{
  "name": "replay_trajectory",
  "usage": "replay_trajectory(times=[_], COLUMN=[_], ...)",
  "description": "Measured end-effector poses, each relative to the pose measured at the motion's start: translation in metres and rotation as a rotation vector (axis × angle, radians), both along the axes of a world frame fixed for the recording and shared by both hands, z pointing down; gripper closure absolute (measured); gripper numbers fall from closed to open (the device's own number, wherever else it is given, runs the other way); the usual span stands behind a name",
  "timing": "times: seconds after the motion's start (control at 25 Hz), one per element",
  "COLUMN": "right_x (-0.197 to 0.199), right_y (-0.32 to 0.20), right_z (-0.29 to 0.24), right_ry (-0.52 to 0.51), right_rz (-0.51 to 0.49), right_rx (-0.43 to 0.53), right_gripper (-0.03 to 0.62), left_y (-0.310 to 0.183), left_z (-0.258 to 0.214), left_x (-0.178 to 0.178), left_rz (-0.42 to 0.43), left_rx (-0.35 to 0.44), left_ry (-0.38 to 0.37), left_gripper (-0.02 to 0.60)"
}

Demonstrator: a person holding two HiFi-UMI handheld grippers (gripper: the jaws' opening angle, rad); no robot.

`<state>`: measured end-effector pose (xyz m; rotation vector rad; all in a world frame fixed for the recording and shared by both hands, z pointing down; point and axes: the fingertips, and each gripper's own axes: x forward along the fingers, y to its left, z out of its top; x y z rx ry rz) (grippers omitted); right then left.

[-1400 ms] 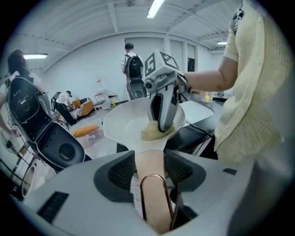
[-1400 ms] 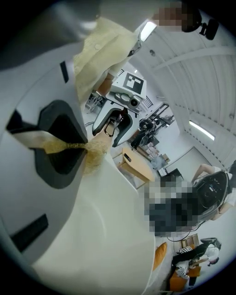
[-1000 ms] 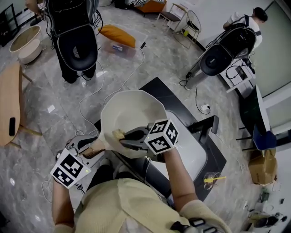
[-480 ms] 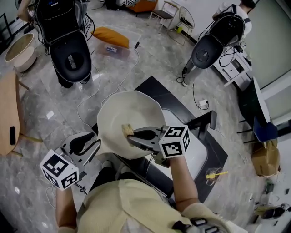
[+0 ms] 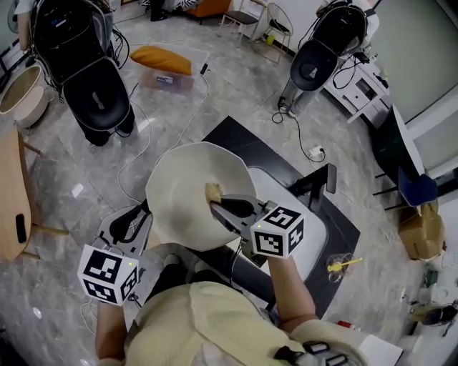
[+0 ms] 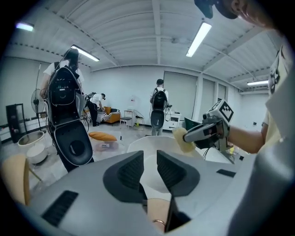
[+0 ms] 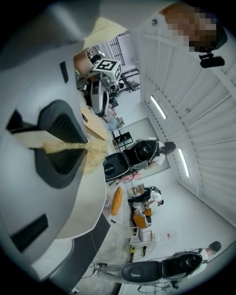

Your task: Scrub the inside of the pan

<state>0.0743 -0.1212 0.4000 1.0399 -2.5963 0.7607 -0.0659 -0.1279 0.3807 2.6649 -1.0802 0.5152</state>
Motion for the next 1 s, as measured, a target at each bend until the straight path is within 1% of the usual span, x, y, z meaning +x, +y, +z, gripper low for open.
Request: replay_trajectory(times=[0.16, 0.24, 0.44, 0.52, 0.64, 0.84, 0.92, 1.0], right_x=[0.014, 0.017, 0.021, 0.024, 0.021, -0.006, -0.001, 0.014], right_y=[0.000, 0.002, 0.001, 0.000, 0.002, 0.021, 0.023, 0.014], right_z=[0.004, 0.006, 0.012, 0.015, 0.020, 0.031, 0.029, 0.023], right_ry=[0.069, 0.106, 0.120, 0.152, 0.195, 0.204, 0.203, 0.197], right_rz=[0.081, 0.104, 0.116, 0.121, 0.131, 0.136, 0.137, 0.142], right_rx=[0.016, 0.020, 0.019, 0.026, 0.034, 0.032, 0.030, 0.027], right_gripper=[0.551, 0.551, 0.551, 0.551, 0.553, 0.553, 0.553, 0.553], left_y=[-0.002, -0.003, -0.009, -0.009, -0.005, 0.015, 0.016, 0.007], left_z=[0.006, 0.008, 0.014, 0.018, 0.022, 0.033, 0.032, 0.027], left_x=[0.003, 0.003, 0.008, 0.013, 0.011, -0.015, -0.009, 0.008], left_rz=[-0.008, -0.015, -0.004, 0.014, 0.037, 0.055, 0.062, 0.073], left_rx=[0.007, 0.014, 0.030, 0.042, 0.043, 0.039, 0.035, 0.032], left_ry=[-0.040, -0.069, -0.138, -0.160, -0.171, -0.177, -0.182, -0.190], left_gripper=[0.489, 0.489, 0.489, 0.489, 0.489, 0.489, 0.489, 0.489])
